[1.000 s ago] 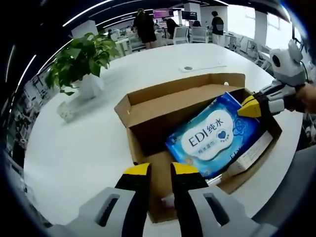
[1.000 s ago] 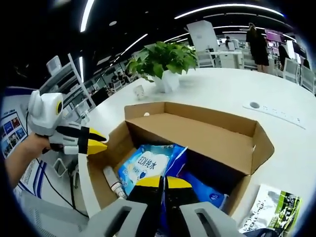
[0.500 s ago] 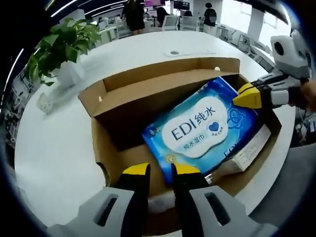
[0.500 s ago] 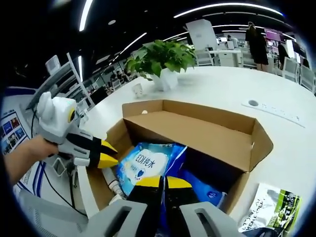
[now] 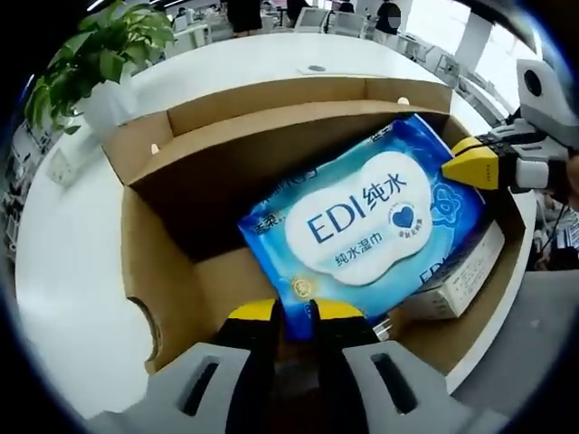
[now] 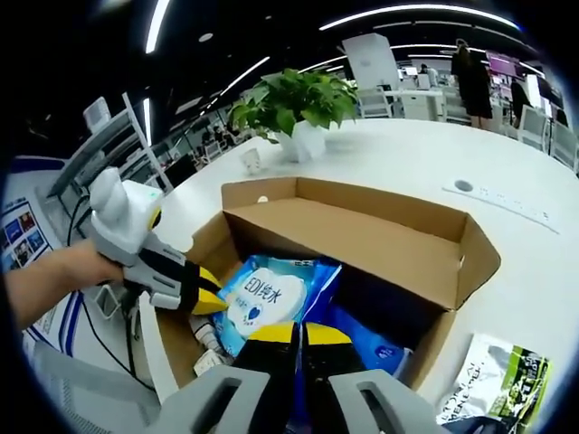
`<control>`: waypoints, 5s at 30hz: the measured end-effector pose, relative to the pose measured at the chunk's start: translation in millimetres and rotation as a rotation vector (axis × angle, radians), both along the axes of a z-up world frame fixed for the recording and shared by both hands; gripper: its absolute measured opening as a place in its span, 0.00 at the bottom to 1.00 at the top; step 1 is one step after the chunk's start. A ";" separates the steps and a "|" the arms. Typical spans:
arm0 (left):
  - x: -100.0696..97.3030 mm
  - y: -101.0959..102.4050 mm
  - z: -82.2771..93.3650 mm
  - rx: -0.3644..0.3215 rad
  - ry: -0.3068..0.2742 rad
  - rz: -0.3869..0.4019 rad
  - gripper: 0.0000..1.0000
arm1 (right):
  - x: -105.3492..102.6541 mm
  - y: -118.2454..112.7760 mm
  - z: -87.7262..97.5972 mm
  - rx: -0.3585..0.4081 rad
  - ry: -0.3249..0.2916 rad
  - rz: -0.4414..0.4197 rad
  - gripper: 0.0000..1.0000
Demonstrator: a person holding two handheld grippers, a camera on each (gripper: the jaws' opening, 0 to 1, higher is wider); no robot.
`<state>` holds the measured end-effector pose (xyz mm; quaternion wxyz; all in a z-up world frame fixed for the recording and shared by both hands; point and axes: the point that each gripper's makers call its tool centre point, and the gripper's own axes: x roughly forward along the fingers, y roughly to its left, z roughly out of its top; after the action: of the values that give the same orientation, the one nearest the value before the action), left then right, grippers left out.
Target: Operate the shoe box by opening the lid, removing the specified soft item, and placing it in the target area until the item is outside and the box remains undamaged.
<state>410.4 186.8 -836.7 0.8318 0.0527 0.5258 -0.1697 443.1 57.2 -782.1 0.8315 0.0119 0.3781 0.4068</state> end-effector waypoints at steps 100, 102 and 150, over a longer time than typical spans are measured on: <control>7.4 -86.1 121.9 -0.191 -0.297 -0.040 0.00 | -3.9 -97.6 63.4 0.098 -0.014 -0.175 0.00; 7.5 -91.0 122.4 -0.197 -0.299 -0.043 0.00 | -3.9 -103.2 63.5 0.099 -0.012 -0.183 0.00; 23.8 -222.4 117.2 -0.301 -0.311 -0.162 0.00 | -3.0 -230.1 55.2 0.040 0.013 -0.357 0.00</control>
<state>434.2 -35.5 -719.5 0.8849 -0.0046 0.3542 -0.3024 440.0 -172.9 -726.8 0.8877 0.0980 0.3670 0.2602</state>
